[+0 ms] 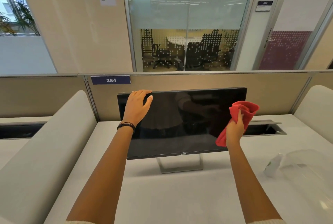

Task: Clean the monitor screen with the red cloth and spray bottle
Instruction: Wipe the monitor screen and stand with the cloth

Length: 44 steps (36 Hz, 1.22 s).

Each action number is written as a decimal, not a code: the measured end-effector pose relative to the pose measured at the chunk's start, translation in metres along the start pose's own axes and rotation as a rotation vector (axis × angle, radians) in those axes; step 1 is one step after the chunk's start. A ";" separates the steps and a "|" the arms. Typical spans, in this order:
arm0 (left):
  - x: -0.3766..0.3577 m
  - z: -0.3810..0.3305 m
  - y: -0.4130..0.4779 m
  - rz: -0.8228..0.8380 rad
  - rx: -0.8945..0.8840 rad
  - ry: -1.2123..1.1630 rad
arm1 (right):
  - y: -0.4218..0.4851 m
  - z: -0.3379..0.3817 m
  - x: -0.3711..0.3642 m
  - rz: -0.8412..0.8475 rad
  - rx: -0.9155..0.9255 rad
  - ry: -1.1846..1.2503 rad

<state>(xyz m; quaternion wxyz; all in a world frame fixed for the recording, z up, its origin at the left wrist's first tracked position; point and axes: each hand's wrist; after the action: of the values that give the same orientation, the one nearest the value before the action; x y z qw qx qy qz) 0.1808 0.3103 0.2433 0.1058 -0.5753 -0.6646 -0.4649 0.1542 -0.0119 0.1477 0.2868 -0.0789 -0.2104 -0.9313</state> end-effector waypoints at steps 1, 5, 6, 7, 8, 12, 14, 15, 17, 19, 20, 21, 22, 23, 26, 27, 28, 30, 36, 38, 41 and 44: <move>0.000 0.000 0.000 0.001 -0.002 0.000 | 0.005 0.007 0.002 -0.035 -0.047 0.041; 0.001 0.000 -0.001 0.001 -0.008 -0.005 | 0.019 0.030 0.008 0.007 -0.061 0.195; 0.001 0.001 -0.001 0.002 -0.005 -0.006 | 0.020 0.035 0.010 0.035 -0.036 0.225; 0.001 0.001 -0.001 0.003 -0.003 -0.006 | 0.022 0.037 0.012 0.063 -0.007 0.219; 0.001 0.001 -0.001 0.005 -0.003 -0.005 | 0.022 0.038 0.012 0.096 0.030 0.197; 0.001 0.000 0.000 0.006 -0.006 -0.004 | 0.023 0.019 0.010 0.198 0.187 0.057; 0.000 0.000 0.000 0.008 -0.005 -0.005 | 0.019 0.005 0.008 0.203 0.205 0.032; 0.000 0.000 0.000 0.010 -0.005 -0.004 | 0.017 -0.001 0.007 0.194 0.195 0.026; 0.000 0.000 0.000 0.012 -0.004 -0.002 | 0.012 -0.013 0.004 0.167 0.155 0.004; 0.000 0.000 0.000 0.012 -0.004 -0.001 | 0.005 -0.023 0.001 0.147 0.110 -0.030; 0.000 0.000 0.000 0.012 -0.003 0.000 | 0.001 -0.027 -0.001 0.142 0.090 -0.042; 0.000 0.000 0.000 0.011 -0.002 0.002 | -0.003 -0.031 -0.003 0.134 0.069 -0.043; 0.000 0.000 0.000 0.011 -0.001 0.003 | -0.008 -0.033 -0.005 0.118 0.042 -0.030; 0.000 0.000 0.000 0.012 -0.001 0.004 | -0.014 -0.033 -0.007 0.100 0.002 -0.003; 0.001 0.000 0.000 0.020 0.000 0.009 | -0.029 -0.028 -0.017 0.059 -0.123 0.092; 0.001 0.000 0.000 0.023 0.002 0.010 | -0.034 -0.026 -0.020 0.048 -0.131 0.090; 0.001 0.000 0.000 0.026 0.004 0.011 | -0.039 -0.024 -0.023 0.044 -0.125 0.081; 0.002 -0.001 0.000 0.029 0.003 0.013 | -0.048 -0.018 -0.028 0.057 -0.105 0.085; 0.004 -0.002 -0.001 0.044 0.019 0.002 | -0.064 0.006 -0.046 0.056 -0.009 0.092; 0.004 -0.002 -0.001 0.043 0.023 -0.003 | -0.064 0.017 -0.049 0.107 0.079 0.102; 0.004 -0.002 -0.001 0.043 0.026 -0.007 | -0.060 0.034 -0.051 0.152 0.240 0.049; 0.003 -0.001 -0.001 0.046 0.036 -0.009 | -0.059 0.048 -0.055 0.175 0.399 -0.025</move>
<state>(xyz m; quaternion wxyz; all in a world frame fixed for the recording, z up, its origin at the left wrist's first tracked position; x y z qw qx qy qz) 0.1789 0.3112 0.2456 0.1237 -0.5906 -0.6599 -0.4476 0.1672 0.0807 0.1559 0.3737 -0.0501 -0.3865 -0.8417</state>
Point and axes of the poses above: each hand's wrist, its own y-axis towards the middle knuckle, its own x-axis out of the back of the hand, z = x × y, and after that the axes turned 1 degree about -y, right-handed
